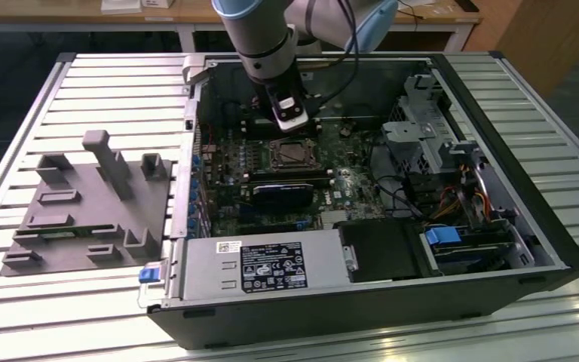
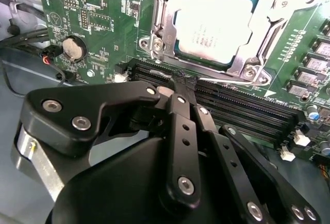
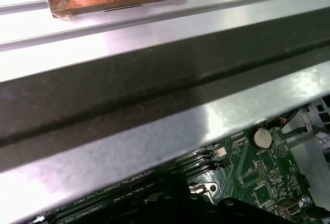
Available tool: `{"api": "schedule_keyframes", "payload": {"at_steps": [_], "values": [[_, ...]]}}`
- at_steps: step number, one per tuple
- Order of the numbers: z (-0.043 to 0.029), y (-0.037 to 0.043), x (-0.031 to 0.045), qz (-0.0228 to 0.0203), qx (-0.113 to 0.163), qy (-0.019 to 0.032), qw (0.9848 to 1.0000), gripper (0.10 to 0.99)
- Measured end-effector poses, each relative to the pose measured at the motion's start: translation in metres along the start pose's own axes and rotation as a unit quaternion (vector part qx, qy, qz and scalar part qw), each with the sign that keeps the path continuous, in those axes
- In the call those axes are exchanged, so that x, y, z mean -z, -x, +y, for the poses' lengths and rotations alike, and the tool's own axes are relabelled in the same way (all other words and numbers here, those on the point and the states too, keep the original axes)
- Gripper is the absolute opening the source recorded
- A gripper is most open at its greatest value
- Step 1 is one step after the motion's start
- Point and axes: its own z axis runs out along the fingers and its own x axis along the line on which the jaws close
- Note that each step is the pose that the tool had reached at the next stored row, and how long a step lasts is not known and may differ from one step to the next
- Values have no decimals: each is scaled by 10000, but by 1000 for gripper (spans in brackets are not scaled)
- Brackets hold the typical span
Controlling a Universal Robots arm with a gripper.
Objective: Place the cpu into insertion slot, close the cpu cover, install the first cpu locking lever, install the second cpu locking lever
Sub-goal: 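Install the first cpu locking lever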
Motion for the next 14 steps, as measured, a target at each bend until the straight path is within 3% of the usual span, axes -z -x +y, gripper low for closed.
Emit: {"api": "schedule_keyframes", "payload": {"at_steps": [7, 14], "values": [[-7, -7, -28, -34, -14, -78, 10000, 102], [-11, -11, -50, -49, -34, -108, 9999, 102]]}}
